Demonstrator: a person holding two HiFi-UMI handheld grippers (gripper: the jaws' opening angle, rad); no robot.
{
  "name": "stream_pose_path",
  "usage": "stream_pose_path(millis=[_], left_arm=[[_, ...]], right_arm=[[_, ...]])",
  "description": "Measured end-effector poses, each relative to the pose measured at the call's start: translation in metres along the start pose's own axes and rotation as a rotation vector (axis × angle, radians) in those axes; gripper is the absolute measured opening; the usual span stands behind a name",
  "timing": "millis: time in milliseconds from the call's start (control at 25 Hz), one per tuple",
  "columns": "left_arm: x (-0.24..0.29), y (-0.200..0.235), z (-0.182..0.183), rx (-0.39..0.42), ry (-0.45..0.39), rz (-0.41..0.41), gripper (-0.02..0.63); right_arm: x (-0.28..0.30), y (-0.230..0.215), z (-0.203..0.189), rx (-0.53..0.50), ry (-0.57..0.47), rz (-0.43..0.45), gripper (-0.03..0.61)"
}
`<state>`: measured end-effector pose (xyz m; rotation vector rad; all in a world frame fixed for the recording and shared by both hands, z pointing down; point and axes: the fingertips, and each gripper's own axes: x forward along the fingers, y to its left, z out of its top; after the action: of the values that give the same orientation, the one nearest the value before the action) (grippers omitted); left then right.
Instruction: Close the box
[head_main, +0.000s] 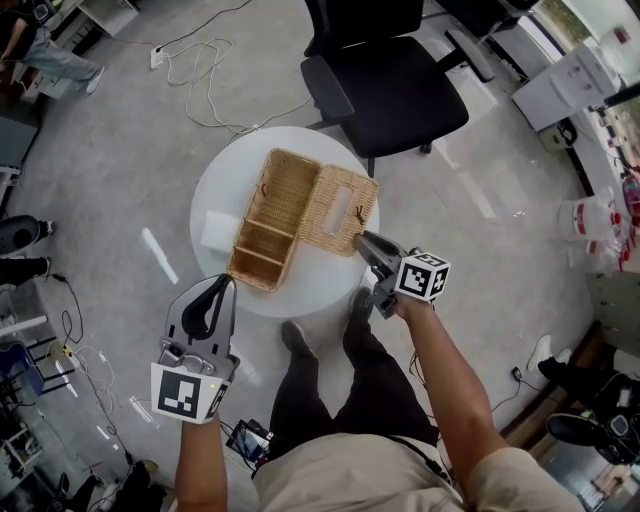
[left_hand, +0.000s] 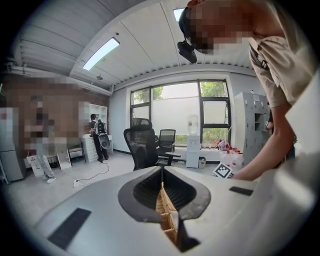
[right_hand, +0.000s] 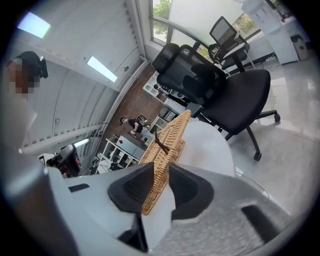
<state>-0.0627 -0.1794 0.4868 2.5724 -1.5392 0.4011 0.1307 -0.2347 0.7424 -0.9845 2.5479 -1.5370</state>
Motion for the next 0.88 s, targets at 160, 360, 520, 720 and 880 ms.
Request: stream_pose_path(millis=[160, 360, 520, 720, 880], left_arm=[[-0.008, 0.003, 0.003, -0.003, -0.010, 0.005, 0.014], [-0.017, 0.010, 0.006, -0.007, -0.024, 0.015, 0.014], [-0.026, 0.018, 0.008, -0.011, -0.034, 0.029, 0.014], [-0.042, 0.026, 0.008, -0.019, -0.045, 0.054, 0.014], [-0.057, 0.038, 0.007, -0.028, -0.049, 0.079, 0.014]], right_arm=[[-0.005, 0.023, 0.011, -0.032, -0.028, 0.027, 0.083], [-0.004, 0.050, 0.026, -0.087, -0.052, 0.051, 0.087], [0.003, 0.073, 0.036, -0.146, -0.061, 0.063, 0.095], [0.015, 0.099, 0.047, -0.212, -0.071, 0.069, 0.105], [0.031, 0.116, 0.054, -0.238, -0.085, 0.065, 0.109]])
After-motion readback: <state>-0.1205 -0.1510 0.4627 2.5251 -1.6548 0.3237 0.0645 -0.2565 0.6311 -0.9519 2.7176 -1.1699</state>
